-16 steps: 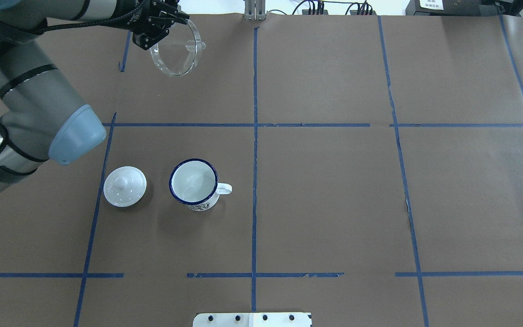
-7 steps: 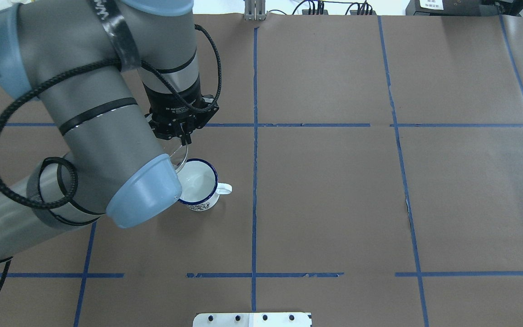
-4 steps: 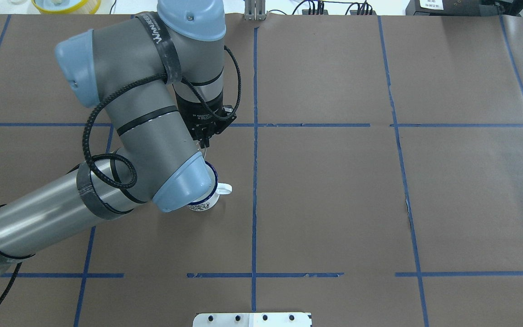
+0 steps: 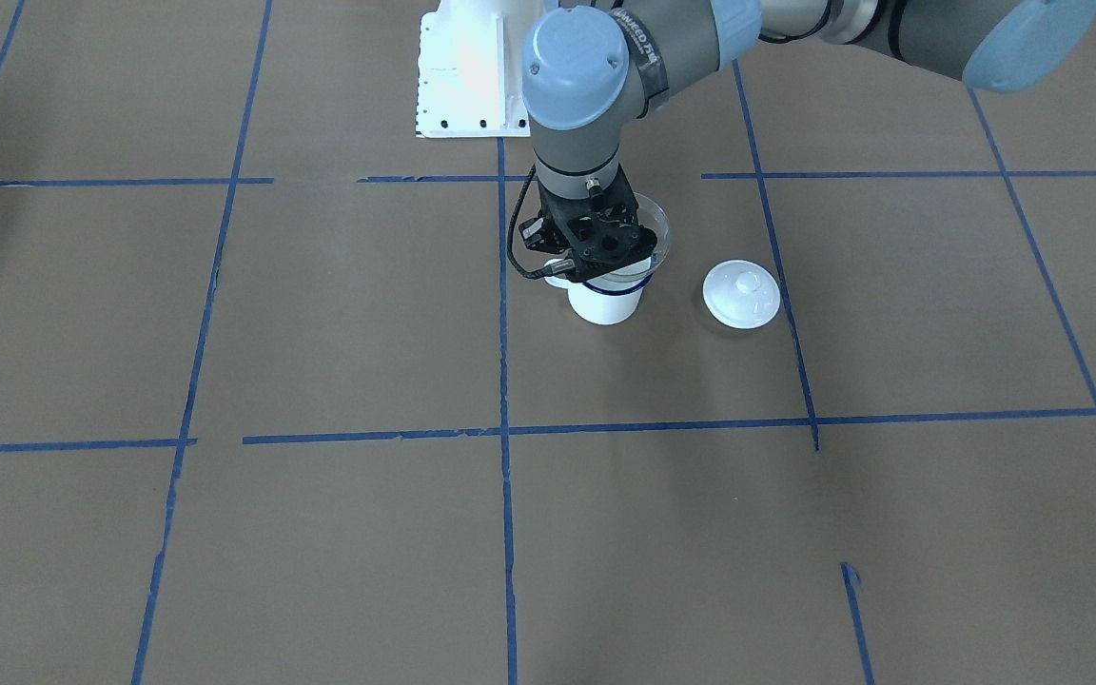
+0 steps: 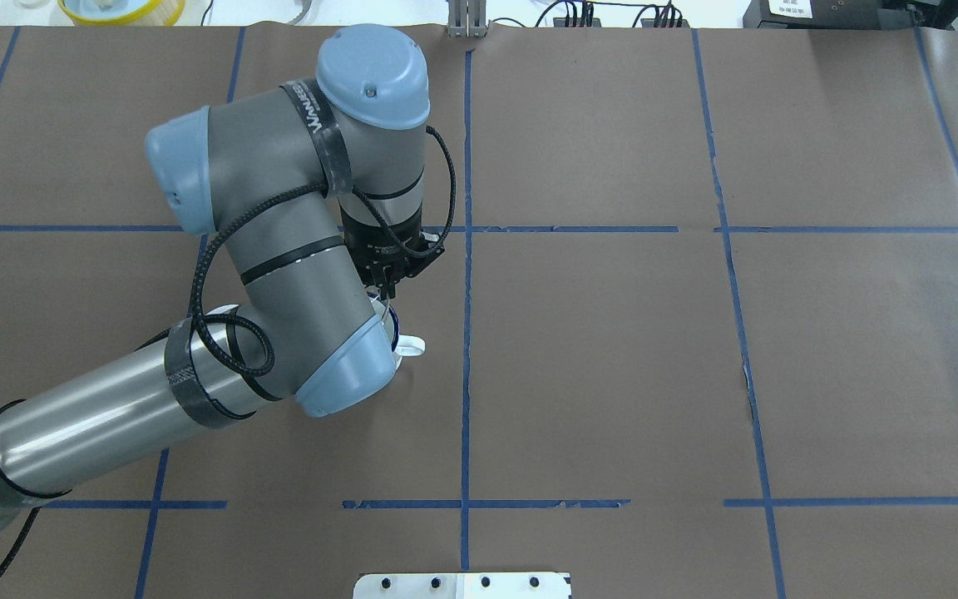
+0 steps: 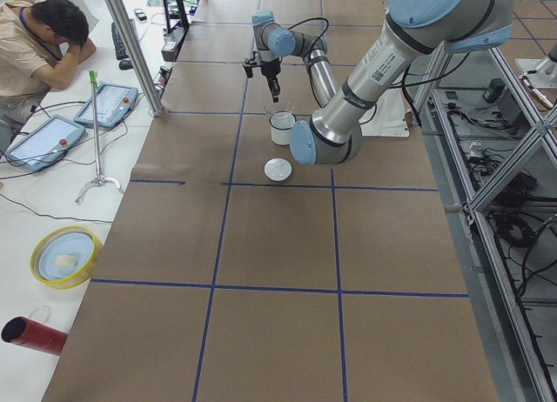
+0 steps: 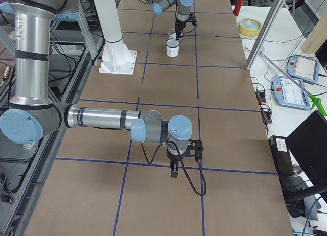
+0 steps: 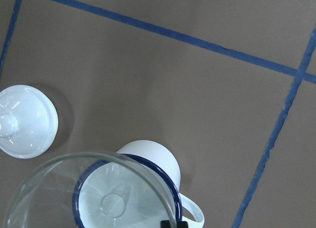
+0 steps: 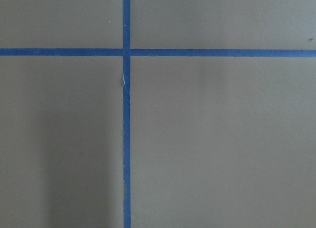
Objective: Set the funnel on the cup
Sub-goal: 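Lower the funnel into the mug's opening and release it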
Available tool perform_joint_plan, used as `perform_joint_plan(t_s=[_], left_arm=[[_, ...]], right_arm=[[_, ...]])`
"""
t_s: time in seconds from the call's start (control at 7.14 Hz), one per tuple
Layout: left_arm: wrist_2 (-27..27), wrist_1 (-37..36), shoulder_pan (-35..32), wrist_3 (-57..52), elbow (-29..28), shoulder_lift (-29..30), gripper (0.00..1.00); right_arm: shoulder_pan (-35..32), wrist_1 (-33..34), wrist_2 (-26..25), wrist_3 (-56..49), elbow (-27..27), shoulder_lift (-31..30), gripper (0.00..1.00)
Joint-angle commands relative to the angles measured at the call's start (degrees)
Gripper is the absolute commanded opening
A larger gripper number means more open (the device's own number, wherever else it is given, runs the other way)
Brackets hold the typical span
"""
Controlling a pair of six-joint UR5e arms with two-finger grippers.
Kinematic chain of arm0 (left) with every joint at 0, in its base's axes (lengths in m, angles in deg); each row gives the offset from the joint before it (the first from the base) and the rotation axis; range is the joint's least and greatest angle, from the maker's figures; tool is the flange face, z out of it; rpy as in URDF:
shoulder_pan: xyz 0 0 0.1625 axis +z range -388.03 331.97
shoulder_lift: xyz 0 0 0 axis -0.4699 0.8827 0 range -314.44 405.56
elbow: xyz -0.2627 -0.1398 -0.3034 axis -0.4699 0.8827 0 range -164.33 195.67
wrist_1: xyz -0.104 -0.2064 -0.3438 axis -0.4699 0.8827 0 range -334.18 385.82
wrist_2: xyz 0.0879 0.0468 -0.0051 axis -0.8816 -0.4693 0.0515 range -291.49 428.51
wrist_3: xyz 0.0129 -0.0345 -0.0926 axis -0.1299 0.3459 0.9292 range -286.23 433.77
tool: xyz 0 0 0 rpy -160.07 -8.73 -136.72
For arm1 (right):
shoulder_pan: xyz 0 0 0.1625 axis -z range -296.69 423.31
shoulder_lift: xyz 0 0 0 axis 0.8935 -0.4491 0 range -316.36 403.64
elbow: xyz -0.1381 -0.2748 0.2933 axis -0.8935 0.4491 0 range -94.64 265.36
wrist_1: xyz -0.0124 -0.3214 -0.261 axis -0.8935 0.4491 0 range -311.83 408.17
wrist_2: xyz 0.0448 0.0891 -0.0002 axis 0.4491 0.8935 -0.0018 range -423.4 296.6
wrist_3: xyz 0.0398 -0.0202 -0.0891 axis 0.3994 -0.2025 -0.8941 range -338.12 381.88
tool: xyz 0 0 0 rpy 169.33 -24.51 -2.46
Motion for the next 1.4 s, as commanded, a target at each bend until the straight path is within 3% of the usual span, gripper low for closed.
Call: perform_joint_plan(t_s=[0.0,0.84,0.98,1.12,1.26], left_arm=[[-0.1,2.14,1.38,-0.04,-0.06,-1.6,0.0],[-0.27,5.82,1.73,0.67,-0.15,-2.48,0.0],[-0.27,6.01,1.65,0.67,-0.15,-2.57,0.06],[-0.54,6.01,1.65,0.84,-0.33,-2.83,0.99],[-0.62,6.01,1.73,1.28,-0.33,-3.01,1.0]], right_arm=[[0.0,0.0,0.0,0.0,0.0,0.0,1.0],[0.0,0.0,0.0,0.0,0.0,0.0,1.0],[0.0,0.0,0.0,0.0,0.0,0.0,1.0],[0.0,0.0,0.0,0.0,0.0,0.0,1.0],[0.0,0.0,0.0,0.0,0.0,0.0,1.0]])
